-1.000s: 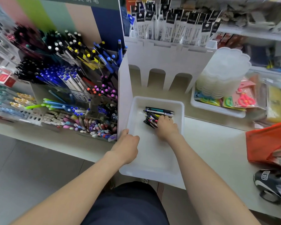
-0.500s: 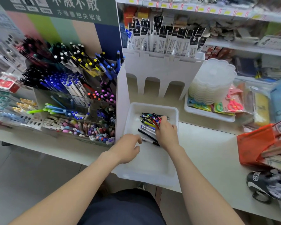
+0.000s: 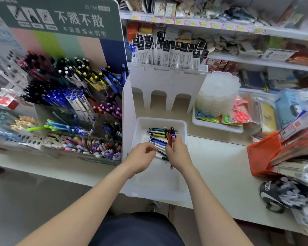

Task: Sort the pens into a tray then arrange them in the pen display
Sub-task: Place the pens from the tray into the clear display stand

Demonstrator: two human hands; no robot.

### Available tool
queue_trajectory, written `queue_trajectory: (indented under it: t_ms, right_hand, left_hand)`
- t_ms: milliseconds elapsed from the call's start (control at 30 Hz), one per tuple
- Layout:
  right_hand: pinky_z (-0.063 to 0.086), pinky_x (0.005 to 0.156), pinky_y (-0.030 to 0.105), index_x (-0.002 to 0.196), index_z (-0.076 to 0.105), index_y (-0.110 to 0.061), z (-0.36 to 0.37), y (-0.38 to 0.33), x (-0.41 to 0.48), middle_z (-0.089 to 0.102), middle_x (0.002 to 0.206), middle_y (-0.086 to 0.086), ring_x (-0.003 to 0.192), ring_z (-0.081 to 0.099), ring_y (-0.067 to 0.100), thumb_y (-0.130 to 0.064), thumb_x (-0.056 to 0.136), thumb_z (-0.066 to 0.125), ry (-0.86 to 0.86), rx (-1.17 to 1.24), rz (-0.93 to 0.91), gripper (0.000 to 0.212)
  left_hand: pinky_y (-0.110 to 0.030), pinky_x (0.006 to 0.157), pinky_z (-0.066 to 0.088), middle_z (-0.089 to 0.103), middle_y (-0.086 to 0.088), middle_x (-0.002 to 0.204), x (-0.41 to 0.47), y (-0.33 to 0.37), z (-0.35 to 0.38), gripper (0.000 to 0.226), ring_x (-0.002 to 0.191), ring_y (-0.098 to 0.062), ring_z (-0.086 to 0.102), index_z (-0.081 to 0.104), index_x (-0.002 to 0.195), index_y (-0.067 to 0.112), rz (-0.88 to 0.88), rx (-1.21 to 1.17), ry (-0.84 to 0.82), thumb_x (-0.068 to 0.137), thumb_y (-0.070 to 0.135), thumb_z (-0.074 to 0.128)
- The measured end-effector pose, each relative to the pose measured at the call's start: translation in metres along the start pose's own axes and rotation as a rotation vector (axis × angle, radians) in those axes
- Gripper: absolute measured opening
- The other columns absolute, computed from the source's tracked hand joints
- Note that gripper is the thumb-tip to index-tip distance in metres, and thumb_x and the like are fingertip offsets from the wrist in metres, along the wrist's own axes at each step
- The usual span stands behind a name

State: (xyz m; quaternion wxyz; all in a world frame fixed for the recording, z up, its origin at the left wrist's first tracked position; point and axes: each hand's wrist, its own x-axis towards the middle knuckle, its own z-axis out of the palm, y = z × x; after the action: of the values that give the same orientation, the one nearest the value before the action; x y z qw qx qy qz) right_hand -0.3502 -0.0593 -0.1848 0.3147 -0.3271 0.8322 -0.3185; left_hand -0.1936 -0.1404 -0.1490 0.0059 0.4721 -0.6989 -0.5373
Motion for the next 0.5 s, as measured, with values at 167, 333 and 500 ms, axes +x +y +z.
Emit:
queue_trajectory:
  t_ms: [167, 333, 500]
  right_hand:
    - [0.055, 0.066, 0.034, 0.125, 0.038, -0.027, -0.009, -0.027, -0.032, 0.067, 0.104, -0.006, 0.091, 0.070, 0.018, -0.030, 0.100, 0.065, -0.060, 0.289, -0.106, 0.037]
    - [0.063, 0.071, 0.037, 0.158, 0.001, -0.042, -0.010, -0.064, -0.050, 0.073, 0.096, -0.012, 0.092, 0.073, 0.013, -0.020, 0.087, 0.074, 0.004, 0.347, -0.229, 0.104]
    - [0.059, 0.062, 0.039, 0.158, -0.014, -0.055, -0.028, -0.097, -0.064, 0.077, 0.082, -0.003, 0.069, 0.072, 0.019, -0.019, 0.081, 0.078, -0.052, 0.459, -0.114, 0.125]
  left_hand:
    - [-0.055, 0.111, 0.051, 0.077, 0.000, 0.120, -0.012, 0.039, -0.003, 0.051, 0.118, -0.022, 0.071, 0.070, 0.125, 0.024, 0.067, -0.444, -0.110, 0.086, 0.058, 0.072]
    - [-0.045, 0.106, 0.055, 0.081, -0.007, 0.111, -0.028, 0.064, -0.011, 0.042, 0.111, -0.019, 0.076, 0.073, 0.119, 0.012, 0.100, -0.512, -0.162, 0.085, 0.032, 0.089]
    - [-0.046, 0.070, 0.055, 0.075, -0.022, 0.094, -0.035, 0.071, -0.029, 0.043, 0.082, -0.037, 0.072, 0.070, 0.108, 0.002, 0.148, -0.630, -0.168, 0.085, 0.036, 0.084]
